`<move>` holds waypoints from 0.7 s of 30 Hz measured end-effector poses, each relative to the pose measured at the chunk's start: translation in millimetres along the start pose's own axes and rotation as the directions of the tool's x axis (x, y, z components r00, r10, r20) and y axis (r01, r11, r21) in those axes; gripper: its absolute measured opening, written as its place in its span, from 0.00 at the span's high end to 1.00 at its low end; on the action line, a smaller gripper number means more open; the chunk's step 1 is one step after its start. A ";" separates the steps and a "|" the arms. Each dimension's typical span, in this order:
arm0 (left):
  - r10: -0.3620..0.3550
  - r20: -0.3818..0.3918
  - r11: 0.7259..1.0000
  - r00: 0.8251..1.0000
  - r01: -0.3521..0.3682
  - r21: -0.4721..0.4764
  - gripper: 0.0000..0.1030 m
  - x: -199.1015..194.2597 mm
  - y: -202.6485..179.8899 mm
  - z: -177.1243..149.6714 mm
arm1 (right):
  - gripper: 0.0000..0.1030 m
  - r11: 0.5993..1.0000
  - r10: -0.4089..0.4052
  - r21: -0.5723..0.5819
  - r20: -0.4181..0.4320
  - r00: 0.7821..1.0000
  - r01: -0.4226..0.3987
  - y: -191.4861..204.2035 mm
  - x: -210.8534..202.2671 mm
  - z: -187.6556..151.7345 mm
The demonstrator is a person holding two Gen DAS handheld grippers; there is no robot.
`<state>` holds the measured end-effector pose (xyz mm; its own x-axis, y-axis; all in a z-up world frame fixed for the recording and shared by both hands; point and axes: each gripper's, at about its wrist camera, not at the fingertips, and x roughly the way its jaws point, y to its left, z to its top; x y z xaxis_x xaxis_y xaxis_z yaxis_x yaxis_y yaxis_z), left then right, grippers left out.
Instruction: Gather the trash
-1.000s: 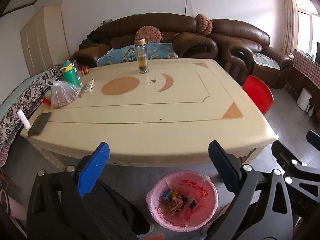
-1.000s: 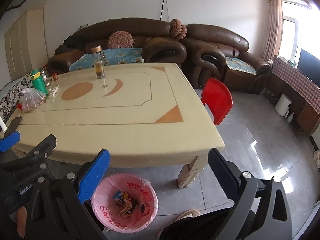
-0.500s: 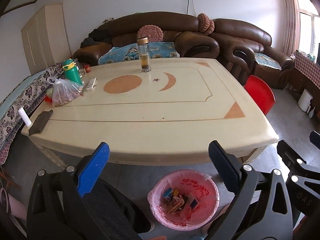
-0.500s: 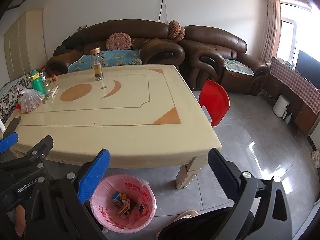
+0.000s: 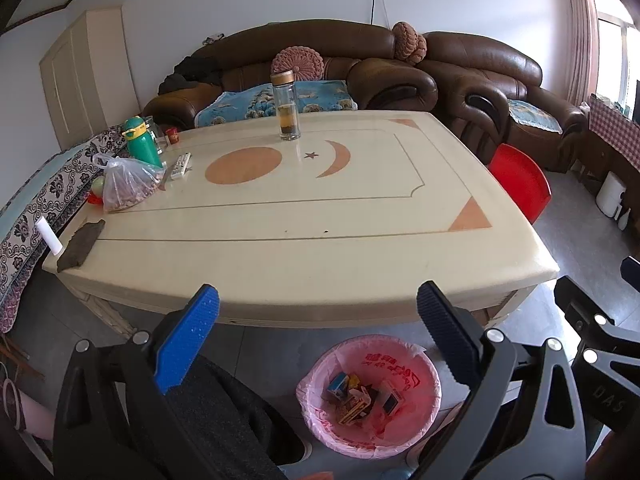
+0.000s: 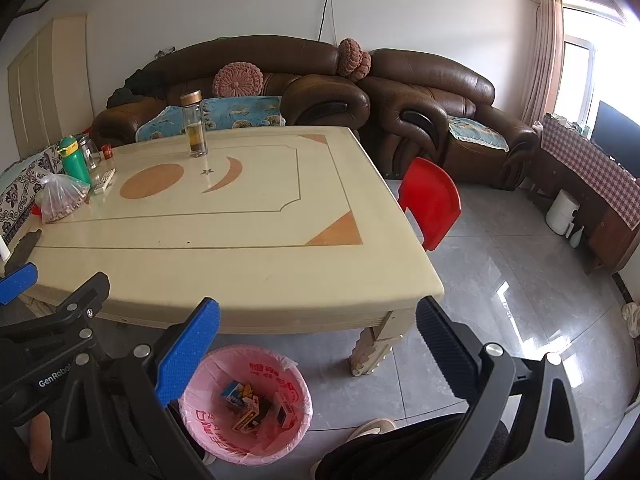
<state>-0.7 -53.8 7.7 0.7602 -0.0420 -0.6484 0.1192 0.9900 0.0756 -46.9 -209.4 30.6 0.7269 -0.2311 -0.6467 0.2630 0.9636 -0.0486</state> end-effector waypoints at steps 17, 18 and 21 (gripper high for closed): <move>-0.001 -0.004 1.000 1.000 0.001 0.013 0.06 1.9 1.0 -2.1 | 0.07 1.000 0.000 -0.005 -0.005 1.000 0.000 0.5 0.9 -2.1; -0.002 -0.003 1.000 1.000 0.002 0.013 0.06 2.0 1.3 -2.3 | 0.07 1.000 0.002 -0.005 -0.005 1.000 -0.002 0.4 1.1 -1.7; 0.001 -0.004 1.000 1.000 -0.001 0.010 0.06 2.3 1.5 -2.5 | 0.07 1.000 -0.001 -0.007 -0.005 1.000 0.001 0.8 1.5 -2.6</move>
<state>-0.4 -52.0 4.5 0.7574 -0.0407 -0.6516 0.1248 0.9887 0.0834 -47.3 -208.7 27.6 0.7235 -0.2311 -0.6505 0.2590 0.9643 -0.0545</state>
